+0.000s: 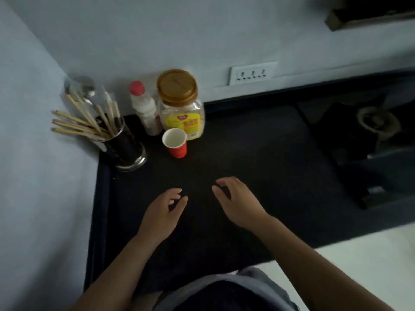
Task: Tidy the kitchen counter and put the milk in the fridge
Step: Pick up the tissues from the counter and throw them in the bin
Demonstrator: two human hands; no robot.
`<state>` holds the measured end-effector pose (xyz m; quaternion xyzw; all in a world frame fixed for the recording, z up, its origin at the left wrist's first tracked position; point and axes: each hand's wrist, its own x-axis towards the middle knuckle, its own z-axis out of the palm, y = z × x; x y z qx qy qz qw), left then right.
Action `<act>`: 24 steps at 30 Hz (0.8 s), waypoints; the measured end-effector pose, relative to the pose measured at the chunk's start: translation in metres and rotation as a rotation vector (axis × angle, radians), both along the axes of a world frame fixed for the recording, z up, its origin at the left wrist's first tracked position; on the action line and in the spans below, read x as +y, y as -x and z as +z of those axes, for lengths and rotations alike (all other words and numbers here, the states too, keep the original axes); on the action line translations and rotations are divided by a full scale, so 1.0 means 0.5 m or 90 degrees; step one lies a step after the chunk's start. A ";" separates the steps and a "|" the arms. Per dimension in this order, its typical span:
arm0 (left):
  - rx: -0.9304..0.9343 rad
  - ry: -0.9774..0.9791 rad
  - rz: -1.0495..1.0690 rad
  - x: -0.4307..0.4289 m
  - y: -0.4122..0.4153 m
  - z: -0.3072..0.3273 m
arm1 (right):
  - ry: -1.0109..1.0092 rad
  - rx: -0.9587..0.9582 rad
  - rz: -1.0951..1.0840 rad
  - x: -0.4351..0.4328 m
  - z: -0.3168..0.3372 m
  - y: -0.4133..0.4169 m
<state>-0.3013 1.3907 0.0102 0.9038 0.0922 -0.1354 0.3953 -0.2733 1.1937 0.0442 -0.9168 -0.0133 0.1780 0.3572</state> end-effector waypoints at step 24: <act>0.204 0.218 -0.639 -0.779 0.494 0.049 | -0.094 -0.146 -0.748 -0.593 -0.006 0.885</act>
